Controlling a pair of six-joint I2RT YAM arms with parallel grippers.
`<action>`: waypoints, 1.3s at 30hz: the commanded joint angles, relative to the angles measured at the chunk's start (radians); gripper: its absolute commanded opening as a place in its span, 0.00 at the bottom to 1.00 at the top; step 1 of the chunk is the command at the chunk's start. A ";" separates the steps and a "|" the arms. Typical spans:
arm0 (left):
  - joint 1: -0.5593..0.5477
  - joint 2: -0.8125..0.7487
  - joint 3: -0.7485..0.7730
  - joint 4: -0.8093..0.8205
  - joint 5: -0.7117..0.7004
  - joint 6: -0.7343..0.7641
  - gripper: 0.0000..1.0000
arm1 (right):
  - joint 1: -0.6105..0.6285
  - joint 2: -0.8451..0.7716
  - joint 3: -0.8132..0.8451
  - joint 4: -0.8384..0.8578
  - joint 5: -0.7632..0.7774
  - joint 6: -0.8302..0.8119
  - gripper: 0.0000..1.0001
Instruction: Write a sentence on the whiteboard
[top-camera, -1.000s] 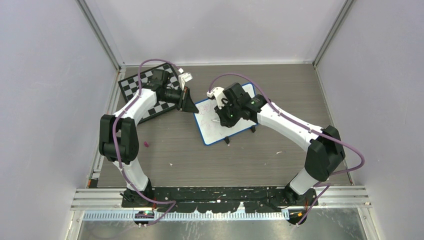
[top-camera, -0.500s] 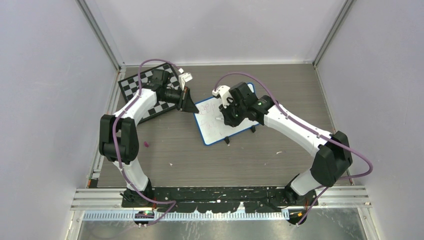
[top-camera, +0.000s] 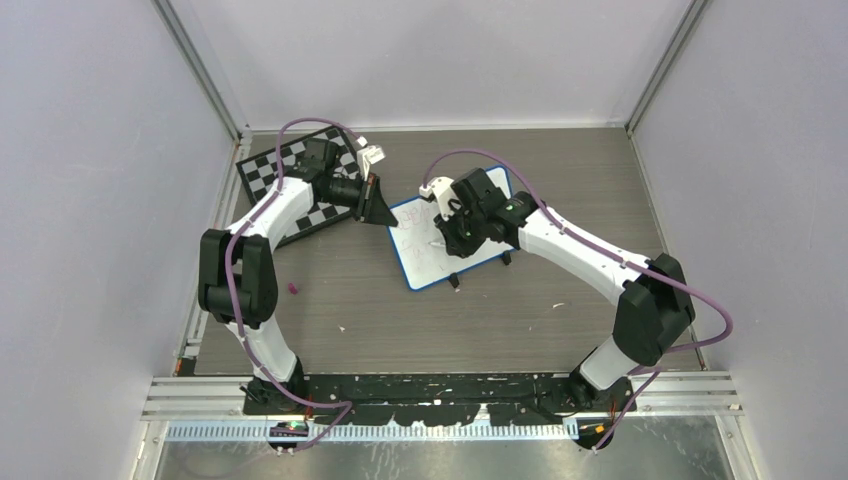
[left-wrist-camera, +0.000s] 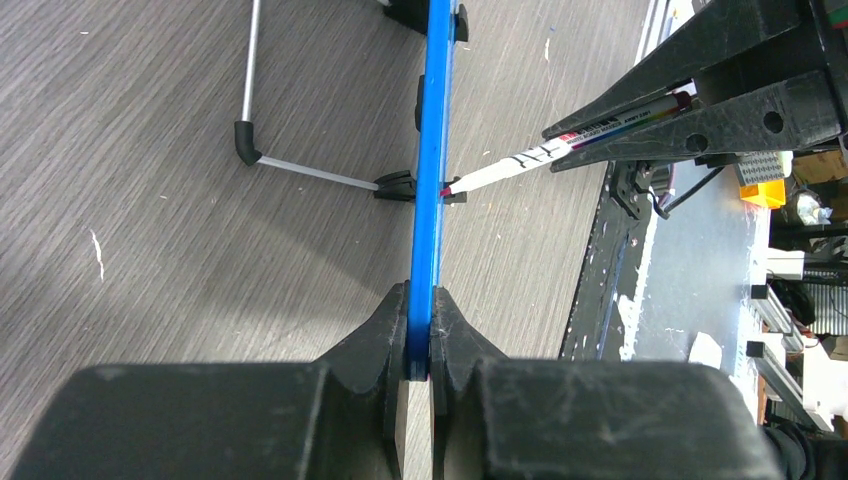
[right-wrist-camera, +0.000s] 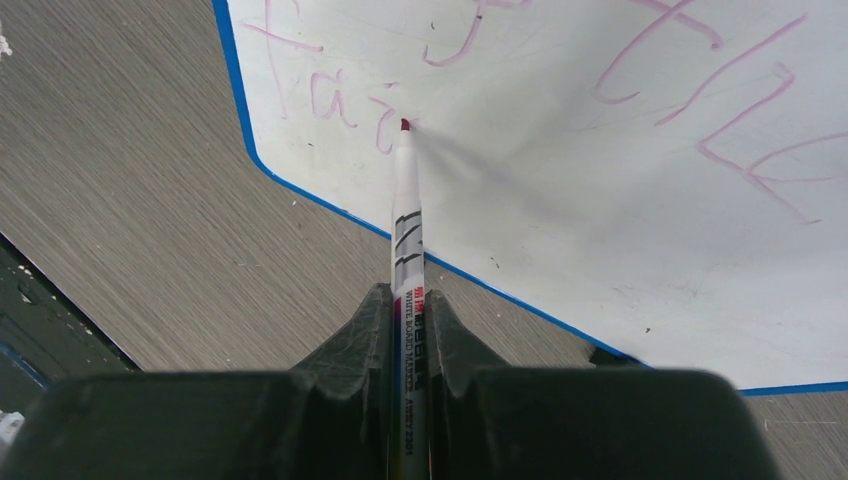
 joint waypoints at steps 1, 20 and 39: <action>-0.009 -0.007 -0.007 -0.002 -0.033 0.028 0.00 | 0.000 0.013 0.027 0.045 0.025 -0.001 0.00; -0.011 -0.003 0.000 -0.001 -0.031 0.024 0.00 | -0.052 -0.052 0.036 0.002 -0.019 -0.016 0.00; -0.010 -0.001 0.000 -0.003 -0.035 0.028 0.00 | -0.043 0.010 0.043 0.046 -0.010 -0.012 0.00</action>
